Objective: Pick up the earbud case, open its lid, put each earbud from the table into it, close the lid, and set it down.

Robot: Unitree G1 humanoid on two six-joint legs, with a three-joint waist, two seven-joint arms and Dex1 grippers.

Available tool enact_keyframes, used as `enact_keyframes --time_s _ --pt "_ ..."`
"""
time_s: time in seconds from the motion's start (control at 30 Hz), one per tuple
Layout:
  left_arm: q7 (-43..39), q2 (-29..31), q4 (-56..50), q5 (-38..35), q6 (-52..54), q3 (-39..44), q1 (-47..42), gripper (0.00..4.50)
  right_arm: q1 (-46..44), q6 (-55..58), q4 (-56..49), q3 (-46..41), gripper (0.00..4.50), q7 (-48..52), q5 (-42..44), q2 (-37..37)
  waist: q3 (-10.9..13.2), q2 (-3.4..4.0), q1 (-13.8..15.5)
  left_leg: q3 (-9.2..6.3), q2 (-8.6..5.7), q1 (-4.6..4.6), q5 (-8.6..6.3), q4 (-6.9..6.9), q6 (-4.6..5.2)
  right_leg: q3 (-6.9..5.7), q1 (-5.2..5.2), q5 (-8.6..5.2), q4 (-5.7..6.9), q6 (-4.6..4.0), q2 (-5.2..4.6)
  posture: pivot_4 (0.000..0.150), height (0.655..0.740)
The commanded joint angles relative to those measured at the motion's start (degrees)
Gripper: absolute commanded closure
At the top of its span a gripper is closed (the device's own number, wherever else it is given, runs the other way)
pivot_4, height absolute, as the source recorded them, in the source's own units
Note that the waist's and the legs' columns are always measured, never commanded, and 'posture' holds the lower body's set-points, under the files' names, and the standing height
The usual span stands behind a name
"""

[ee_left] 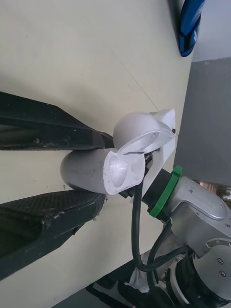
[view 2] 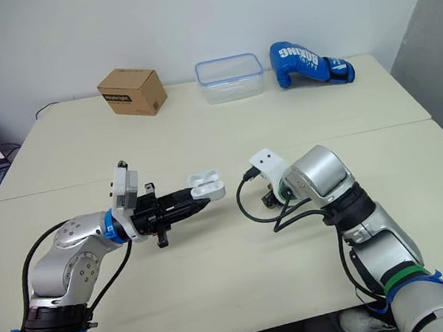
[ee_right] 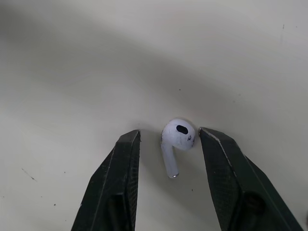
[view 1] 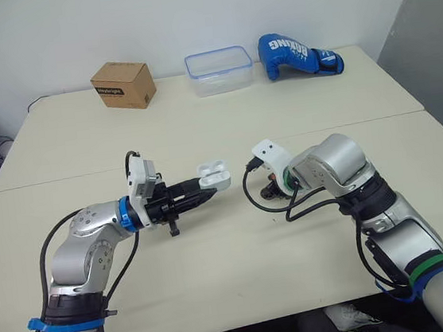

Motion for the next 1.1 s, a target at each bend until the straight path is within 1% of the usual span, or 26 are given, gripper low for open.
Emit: enact_keyframes --time_s 0.03,0.07,0.13,0.17,0.37,0.43,0.53,0.67,0.73,0.83,0.97,1.1 --pt "0.3 0.3 -2.4 0.0 -0.8 0.3 -0.2 3.71 0.1 -0.5 -0.7 0.9 2.9 0.9 -0.1 0.0 0.0 0.0 0.0 0.0 0.0 0.0 0.0 0.0 0.0 0.0 0.0 0.0 0.0 0.0 0.0 0.15 0.7307" --pt "0.3 0.2 -2.3 0.0 -0.8 0.3 -0.2 3.71 0.2 -0.5 -0.8 1.0 3.12 0.9 -0.2 -0.2 0.0 0.0 0.0 0.0 0.0 0.0 0.0 0.0 0.0 0.0 0.0 0.0 0.0 0.0 0.0 0.15 0.7307" --pt "0.2 0.3 -2.2 0.1 -0.8 0.3 -0.2 3.71 0.2 -0.4 -0.9 1.1 3.83 1.0 -0.2 -0.2 0.0 0.0 0.0 0.0 0.0 0.0 0.0 0.0 0.0 0.0 0.0 0.0 0.0 0.0 0.0 0.15 0.7307" --pt "0.2 0.3 -2.2 0.0 -0.8 0.3 -0.2 3.71 0.3 -0.2 -0.9 1.1 4.09 1.1 -0.2 -0.2 0.0 0.0 0.0 0.0 0.0 0.0 0.0 0.0 0.0 0.0 0.0 0.0 -0.01 0.0 0.0 0.15 0.7307" --pt "0.1 0.4 -2.1 0.2 -0.8 0.1 -0.4 3.71 0.4 -0.2 -1.3 1.3 4.11 1.9 -0.2 -0.9 0.0 0.0 0.0 0.0 0.0 0.0 0.0 0.0 0.0 0.0 0.0 0.0 0.0 0.0 0.0 0.15 0.7307" --pt "0.1 0.5 -2.1 0.2 -0.8 0.1 -0.4 3.71 0.0 -1.6 -3.0 3.0 4.11 4.7 0.6 -3.8 0.0 0.0 0.1 0.0 -0.01 -0.01 0.0 0.0 0.0 0.0 0.0 0.0 -0.01 0.0 0.0 0.15 0.7307" --pt "0.0 0.5 -2.1 0.1 -0.7 0.1 -0.4 3.71 -0.6 -6.7 -9.3 8.3 4.11 13.2 2.6 -12.4 0.0 0.0 0.3 -0.04 -0.05 -0.07 0.0 0.01 0.0 -0.04 0.01 0.0 -0.09 0.0 -0.01 0.15 0.7307" --pt "-0.3 0.6 -1.9 0.0 -0.7 0.1 -0.5 3.71 -0.1 -18.1 -19.1 16.2 4.11 29.4 2.9 -28.1 0.0 0.0 0.2 -0.03 -0.05 -0.11 -0.01 0.0 0.02 -0.07 0.0 -0.01 -0.13 0.02 -0.01 0.15 0.7307" --pt "-0.5 0.6 -1.7 0.1 -0.7 0.0 -0.7 3.71 1.0 -26.5 -21.3 18.6 4.11 37.4 0.8 -34.9 0.0 -0.01 0.2 -0.01 -0.02 -0.09 -0.01 -0.03 0.02 -0.09 0.01 -0.01 -0.14 0.03 0.0 0.15 0.7307" --pt "-0.5 0.4 -1.5 0.2 -0.8 -0.2 -0.9 3.71 2.9 -39.4 -20.5 20.9 4.11 46.6 -4.7 -41.7 0.0 -0.02 0.2 0.06 0.0 -0.05 -0.01 -0.01 0.03 -0.07 0.06 -0.02 -0.13 0.04 0.01 0.15 0.7307" --pt "-0.6 0.1 -1.3 0.4 -0.9 -0.3 -1.2 3.71 4.8 -50.6 -16.3 21.5 4.11 52.7 -11.5 -43.7 0.0 -0.02 0.2 0.1 0.03 -0.01 -0.01 0.0 0.03 -0.04 0.05 -0.02 -0.1 0.04 0.01 0.15 0.7307" --pt "-0.5 -0.1 -1.3 0.5 -1.0 -0.4 -1.3 3.71 6.0 -59.0 -10.2 21.8 4.11 55.2 -18.7 -42.0 0.0 -0.03 0.3 0.09 0.01 -0.03 -0.01 0.01 0.02 -0.04 0.06 -0.01 -0.12 0.04 0.0 0.15 0.7307"
